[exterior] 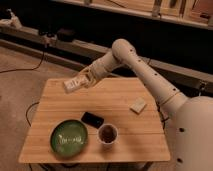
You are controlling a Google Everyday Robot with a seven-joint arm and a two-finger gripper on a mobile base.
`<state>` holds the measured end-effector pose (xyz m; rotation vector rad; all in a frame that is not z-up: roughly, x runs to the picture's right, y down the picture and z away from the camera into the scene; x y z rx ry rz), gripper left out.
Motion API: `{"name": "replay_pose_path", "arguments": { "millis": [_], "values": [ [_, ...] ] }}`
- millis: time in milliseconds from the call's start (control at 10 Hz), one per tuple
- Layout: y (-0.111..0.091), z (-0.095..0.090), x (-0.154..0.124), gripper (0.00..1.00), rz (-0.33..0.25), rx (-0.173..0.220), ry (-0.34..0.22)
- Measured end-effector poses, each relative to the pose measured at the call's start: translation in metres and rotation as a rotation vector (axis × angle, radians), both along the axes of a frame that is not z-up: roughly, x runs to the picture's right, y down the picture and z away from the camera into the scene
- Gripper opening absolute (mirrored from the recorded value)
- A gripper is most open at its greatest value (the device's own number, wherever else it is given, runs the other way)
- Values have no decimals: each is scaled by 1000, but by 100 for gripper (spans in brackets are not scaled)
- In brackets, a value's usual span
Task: Place the bottle in the ceramic bowl
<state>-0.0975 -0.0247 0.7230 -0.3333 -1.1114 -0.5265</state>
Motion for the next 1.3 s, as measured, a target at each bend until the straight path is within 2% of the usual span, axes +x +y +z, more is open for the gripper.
{"name": "replay_pose_path", "arguments": {
  "millis": [200, 500, 800, 1000, 1200, 1300],
  "values": [
    [11, -15, -4, 2, -60, 18, -71],
    [14, -19, -5, 2, -79, 20, -78],
    [58, -26, -28, 2, -281, -6, -81],
    [72, -14, -34, 2, -367, -19, -27],
    [76, 0, -44, 2, -409, -26, 39],
    [74, 3, -49, 2, -410, -26, 62]
  ]
}}
